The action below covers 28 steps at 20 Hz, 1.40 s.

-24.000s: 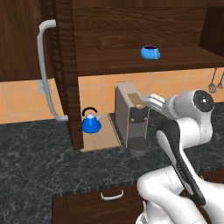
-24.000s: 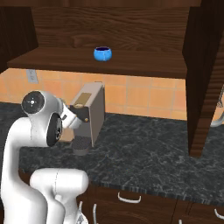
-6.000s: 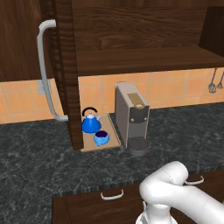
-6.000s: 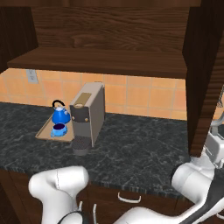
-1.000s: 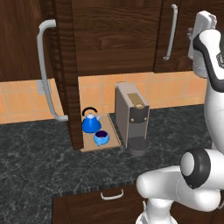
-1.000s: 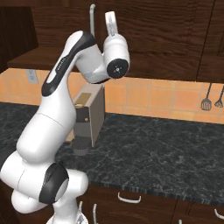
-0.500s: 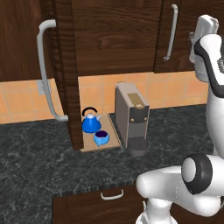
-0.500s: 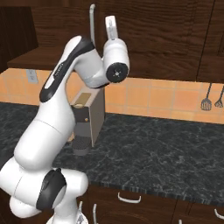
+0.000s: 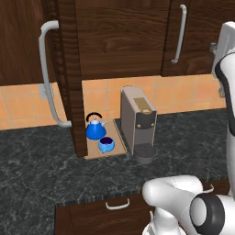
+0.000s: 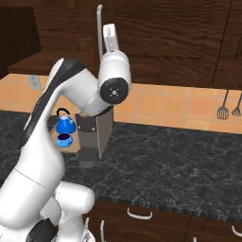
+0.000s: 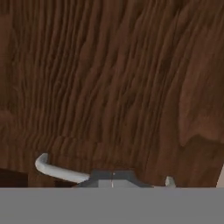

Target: Pick the kettle from the counter and place it on the tray. Then pick the mug from the cabinet and place it on the tray. Then close the cabinet doors.

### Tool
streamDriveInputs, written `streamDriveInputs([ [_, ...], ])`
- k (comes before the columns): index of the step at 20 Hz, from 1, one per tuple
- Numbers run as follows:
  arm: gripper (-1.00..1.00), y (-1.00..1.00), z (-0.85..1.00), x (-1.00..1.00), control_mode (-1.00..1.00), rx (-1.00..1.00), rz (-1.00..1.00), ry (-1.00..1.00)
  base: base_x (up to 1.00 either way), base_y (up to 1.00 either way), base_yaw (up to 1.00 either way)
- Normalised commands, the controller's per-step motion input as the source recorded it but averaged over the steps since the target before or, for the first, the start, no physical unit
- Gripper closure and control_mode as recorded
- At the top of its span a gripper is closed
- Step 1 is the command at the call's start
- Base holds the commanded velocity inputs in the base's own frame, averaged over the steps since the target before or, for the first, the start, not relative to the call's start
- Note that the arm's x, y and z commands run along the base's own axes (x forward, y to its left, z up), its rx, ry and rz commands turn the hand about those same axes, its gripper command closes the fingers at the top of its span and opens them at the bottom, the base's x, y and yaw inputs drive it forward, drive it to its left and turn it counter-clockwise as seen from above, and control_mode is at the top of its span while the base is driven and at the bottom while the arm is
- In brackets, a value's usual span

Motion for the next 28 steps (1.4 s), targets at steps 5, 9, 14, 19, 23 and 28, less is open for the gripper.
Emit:
streamDriveInputs([
  [5, 1.0, 0.04, -0.02, -0.19, -1.0, -0.02, 0.03, 0.01, 0.0, 0.0, 0.0],
  [9, 1.0, 0.65, -0.04, -0.66, -1.0, -0.12, 0.0, 0.0, 0.0, 0.0, 0.0],
  [14, 1.0, 1.0, 0.0, -1.0, -1.0, -0.16, 0.0, 0.0, 0.0, 0.0, 0.0],
  [19, 1.0, 1.0, 0.0, -1.0, -1.0, -0.14, 0.02, 0.0, 0.0, 0.0, 0.0],
  [23, 1.0, 1.0, 0.0, -1.0, -1.0, -0.08, 0.02, 0.0, 0.0, 0.0, 0.0],
  [28, 1.0, 1.0, -0.01, -0.91, -1.0, -0.05, 0.01, 0.0, 0.0, 0.0, 0.0],
])
